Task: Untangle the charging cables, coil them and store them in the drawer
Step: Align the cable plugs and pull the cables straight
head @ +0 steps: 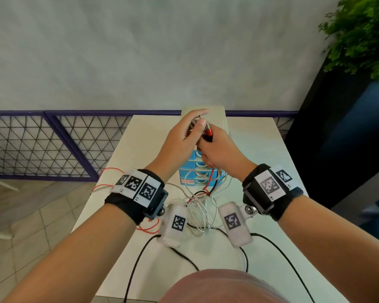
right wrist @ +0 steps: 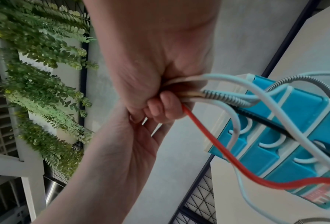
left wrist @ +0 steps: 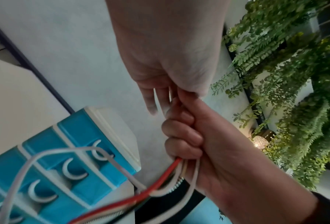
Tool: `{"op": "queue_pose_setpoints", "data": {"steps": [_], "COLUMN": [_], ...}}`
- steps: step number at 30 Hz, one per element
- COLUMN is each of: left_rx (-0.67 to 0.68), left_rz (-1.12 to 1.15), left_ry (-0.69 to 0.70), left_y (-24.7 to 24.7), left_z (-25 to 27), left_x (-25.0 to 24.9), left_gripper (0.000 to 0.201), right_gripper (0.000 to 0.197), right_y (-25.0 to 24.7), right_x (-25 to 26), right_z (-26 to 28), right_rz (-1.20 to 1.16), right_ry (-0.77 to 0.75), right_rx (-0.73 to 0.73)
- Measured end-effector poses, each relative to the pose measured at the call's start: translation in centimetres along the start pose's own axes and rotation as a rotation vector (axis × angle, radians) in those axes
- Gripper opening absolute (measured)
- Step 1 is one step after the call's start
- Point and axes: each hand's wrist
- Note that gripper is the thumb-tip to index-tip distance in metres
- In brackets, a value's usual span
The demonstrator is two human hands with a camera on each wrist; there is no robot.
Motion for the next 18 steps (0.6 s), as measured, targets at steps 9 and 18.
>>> {"op": "queue_pose_setpoints", "data": {"steps": [9, 18], "left_rx": [-0.055, 0.267], "left_rz": [0.054, 0.439], "left_ry": [-0.064, -0.148], "left_y": [1.2, 3.9], "left_z": [0.3, 1.9], "left_x": [0.7, 1.2], "left_gripper": [0.02, 0.069], "right_gripper": [0.018, 0.034], "right_y": [-0.1, -1.2], "right_x": [-0.7, 0.2], "right_z": [-0.5, -1.7], "right_rz": [0.161, -0.019], "right_ry": [0.1, -0.086], "right_rx": [0.004, -0.152]}}
Point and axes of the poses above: each hand's wrist, its own z-axis away from the middle knuckle, its own y-axis out of the palm, x = y × z, and after that the axes turned 14 degrees about x, right-handed
